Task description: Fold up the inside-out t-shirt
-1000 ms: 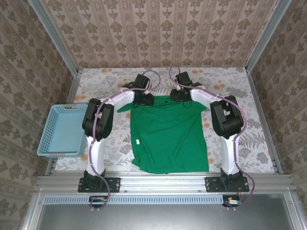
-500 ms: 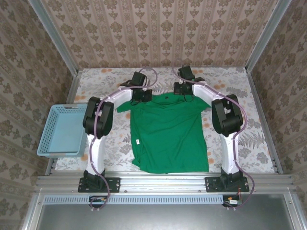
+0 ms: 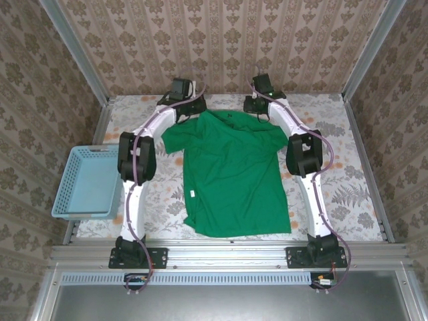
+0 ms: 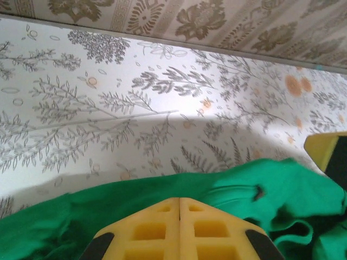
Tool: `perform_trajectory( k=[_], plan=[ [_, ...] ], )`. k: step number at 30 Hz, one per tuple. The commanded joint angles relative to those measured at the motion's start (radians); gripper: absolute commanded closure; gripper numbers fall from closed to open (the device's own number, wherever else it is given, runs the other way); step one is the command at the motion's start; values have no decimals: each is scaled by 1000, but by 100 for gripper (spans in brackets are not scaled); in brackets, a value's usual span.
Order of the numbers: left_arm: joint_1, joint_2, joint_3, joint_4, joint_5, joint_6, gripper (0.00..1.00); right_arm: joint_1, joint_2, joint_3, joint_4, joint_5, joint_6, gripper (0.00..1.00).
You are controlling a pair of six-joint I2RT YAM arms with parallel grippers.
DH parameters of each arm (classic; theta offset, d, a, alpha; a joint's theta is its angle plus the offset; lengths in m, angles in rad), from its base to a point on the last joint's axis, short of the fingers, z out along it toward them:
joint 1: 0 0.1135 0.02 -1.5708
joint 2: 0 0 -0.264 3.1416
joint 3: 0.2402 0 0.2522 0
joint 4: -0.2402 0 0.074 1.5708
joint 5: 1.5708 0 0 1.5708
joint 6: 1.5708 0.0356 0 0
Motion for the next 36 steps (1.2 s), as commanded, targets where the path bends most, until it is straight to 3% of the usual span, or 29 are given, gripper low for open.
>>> perform_trajectory(
  k=[1, 4, 9, 26, 29, 36],
  plan=[
    [8, 102, 110, -94, 5, -21, 100, -9, -13, 42, -129, 24, -30, 57],
    [17, 179, 230, -149, 5, -18, 94, 2, -136, -152, -34, 24, -50, 47],
    [34, 298, 455, -256, -5, -15, 90, 16, -263, -383, 82, -13, -33, 45],
    [31, 313, 454, -197, 54, 3, 95, 74, -82, -229, -8, -64, -26, 54],
    [31, 311, 454, -195, 54, 2, 96, 75, -66, -213, -24, -51, -28, 62],
    [34, 307, 453, -189, 56, 8, 99, 73, -93, -203, -32, 41, -42, 98]
  ],
)
